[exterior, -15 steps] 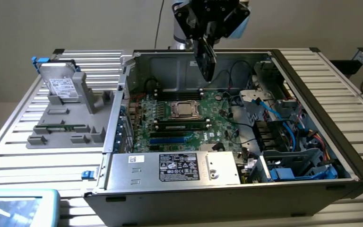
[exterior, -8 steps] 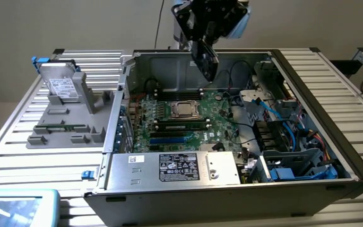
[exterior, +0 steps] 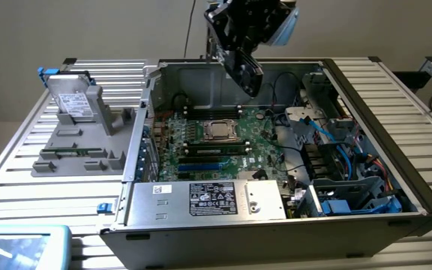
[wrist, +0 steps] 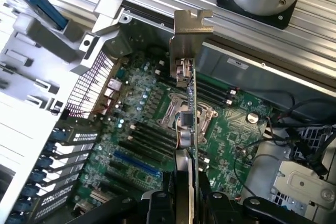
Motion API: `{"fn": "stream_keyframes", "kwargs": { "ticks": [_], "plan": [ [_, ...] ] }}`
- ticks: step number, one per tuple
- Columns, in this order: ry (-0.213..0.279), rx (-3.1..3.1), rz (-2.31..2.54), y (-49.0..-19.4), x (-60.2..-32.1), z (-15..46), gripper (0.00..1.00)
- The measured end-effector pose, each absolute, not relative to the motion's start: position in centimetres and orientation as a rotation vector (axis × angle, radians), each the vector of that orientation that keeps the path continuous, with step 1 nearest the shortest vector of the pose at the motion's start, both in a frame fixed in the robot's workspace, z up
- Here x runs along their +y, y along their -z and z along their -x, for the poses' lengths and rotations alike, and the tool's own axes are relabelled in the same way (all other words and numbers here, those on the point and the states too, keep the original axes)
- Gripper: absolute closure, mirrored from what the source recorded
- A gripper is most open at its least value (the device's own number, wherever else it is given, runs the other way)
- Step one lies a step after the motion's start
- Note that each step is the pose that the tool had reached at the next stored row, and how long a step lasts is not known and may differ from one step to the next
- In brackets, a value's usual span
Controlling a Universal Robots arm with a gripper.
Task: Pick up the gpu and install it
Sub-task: 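Insert the gpu into the slot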
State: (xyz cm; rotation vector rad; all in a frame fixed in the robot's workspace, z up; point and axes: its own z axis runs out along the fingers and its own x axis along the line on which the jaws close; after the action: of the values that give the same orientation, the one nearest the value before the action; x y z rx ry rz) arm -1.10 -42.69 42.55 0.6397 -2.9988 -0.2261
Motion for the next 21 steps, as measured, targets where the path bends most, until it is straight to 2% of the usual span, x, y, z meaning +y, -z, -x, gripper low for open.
{"fn": "stream_keyframes", "kwargs": {
  "ticks": [21],
  "plan": [
    [0.199,-2.803,-1.190,-42.32,-42.69,1.10,0.72]
  ]
}}
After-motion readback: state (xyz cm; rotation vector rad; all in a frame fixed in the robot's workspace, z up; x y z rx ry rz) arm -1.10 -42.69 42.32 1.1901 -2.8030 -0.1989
